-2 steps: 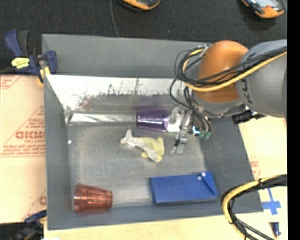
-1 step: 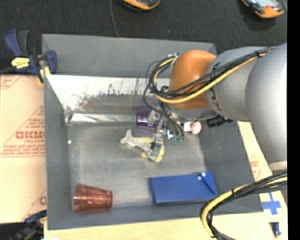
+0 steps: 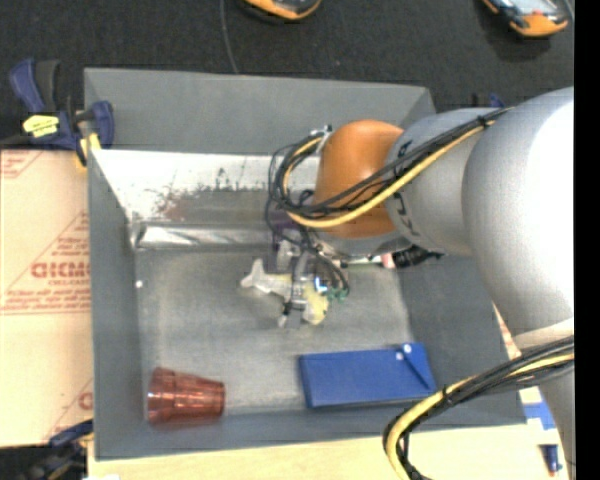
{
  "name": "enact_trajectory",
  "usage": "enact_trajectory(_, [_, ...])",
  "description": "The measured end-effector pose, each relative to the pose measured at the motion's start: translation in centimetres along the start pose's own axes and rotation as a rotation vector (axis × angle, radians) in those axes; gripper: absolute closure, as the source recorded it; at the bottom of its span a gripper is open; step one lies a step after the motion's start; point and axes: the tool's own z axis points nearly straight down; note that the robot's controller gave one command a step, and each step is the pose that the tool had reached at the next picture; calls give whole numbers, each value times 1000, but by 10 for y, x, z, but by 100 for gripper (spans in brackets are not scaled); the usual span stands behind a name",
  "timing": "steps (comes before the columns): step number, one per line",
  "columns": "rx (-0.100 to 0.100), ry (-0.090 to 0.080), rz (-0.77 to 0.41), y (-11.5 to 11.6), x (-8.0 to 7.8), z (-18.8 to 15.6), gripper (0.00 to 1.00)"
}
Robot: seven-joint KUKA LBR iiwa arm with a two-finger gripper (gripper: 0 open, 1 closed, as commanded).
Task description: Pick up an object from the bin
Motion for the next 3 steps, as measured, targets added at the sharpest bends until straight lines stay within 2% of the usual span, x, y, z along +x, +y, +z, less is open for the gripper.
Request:
enact_trajectory(1, [-2, -9, -22, -15, 13, -2, 0])
enact_trajectory(2, [-1, -10, -5, -29, 16, 6, 0])
enact_trajectory(3, [-1, -11, -36, -33, 25, 17, 100])
